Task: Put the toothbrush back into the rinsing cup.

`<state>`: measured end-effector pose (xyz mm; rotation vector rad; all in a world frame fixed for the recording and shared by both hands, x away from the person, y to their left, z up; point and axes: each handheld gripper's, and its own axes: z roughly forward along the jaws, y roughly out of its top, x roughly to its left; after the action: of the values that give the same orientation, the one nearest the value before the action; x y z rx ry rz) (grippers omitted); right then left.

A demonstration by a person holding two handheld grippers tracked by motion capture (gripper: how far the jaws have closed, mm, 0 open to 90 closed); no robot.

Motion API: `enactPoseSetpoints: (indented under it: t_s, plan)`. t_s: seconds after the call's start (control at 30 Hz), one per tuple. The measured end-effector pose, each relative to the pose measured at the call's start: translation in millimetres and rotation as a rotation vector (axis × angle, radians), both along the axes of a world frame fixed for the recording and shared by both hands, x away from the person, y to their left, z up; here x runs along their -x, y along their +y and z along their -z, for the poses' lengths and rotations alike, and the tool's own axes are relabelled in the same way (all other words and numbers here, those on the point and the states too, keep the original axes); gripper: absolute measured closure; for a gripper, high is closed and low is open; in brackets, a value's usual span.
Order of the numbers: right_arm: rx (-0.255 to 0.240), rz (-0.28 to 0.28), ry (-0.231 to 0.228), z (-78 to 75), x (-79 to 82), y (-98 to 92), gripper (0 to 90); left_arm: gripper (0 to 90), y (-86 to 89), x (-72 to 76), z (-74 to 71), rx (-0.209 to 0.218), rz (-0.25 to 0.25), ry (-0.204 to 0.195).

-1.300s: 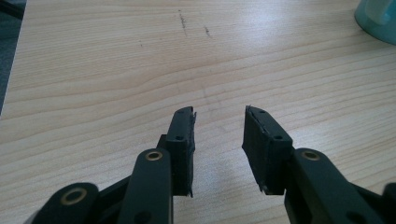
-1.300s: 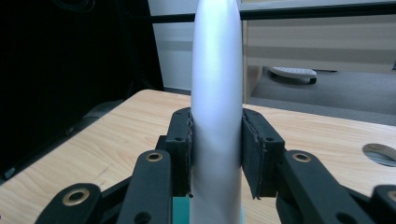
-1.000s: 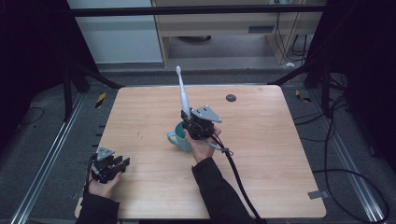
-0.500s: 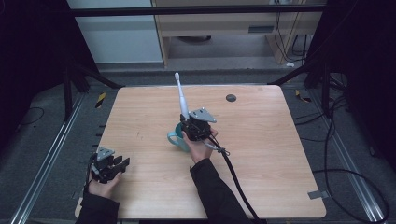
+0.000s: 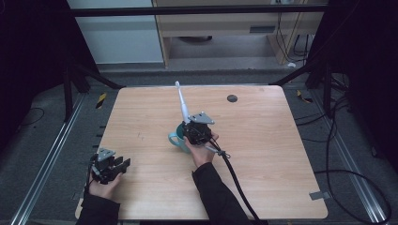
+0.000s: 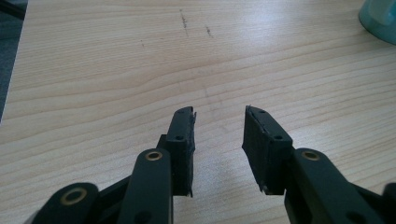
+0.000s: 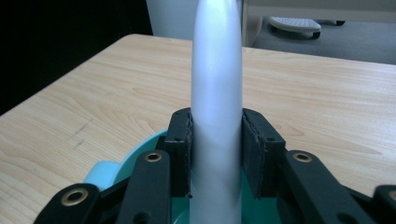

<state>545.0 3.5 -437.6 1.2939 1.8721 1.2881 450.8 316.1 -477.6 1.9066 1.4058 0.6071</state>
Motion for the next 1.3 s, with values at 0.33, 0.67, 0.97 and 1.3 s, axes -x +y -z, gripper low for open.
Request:
enactPoseSetpoints:
  t_s: [0.33, 0.67, 0.97, 1.3]
  plan:
    - [0.012, -0.012, -0.03, -5.2, 4.7, 0.8, 62.7, 63.2, 0.0, 0.1, 0.0, 0.0, 0.001, 0.0]
    - [0.006, -0.087, -0.046, -25.7, 31.9, -31.5, 33.7, 62.8, -0.5, 0.5, 0.3, -0.003, 0.005, 0.003]
    - [0.043, -0.148, 0.055, -7.1, 58.4, -93.8, 20.5, 60.1, -2.9, 0.6, 2.1, -0.005, 0.016, 0.003]
    - [0.147, -0.074, 0.093, 20.4, 86.1, -169.9, 17.2, 52.9, -4.7, 0.6, 3.6, -0.002, 0.029, 0.0]
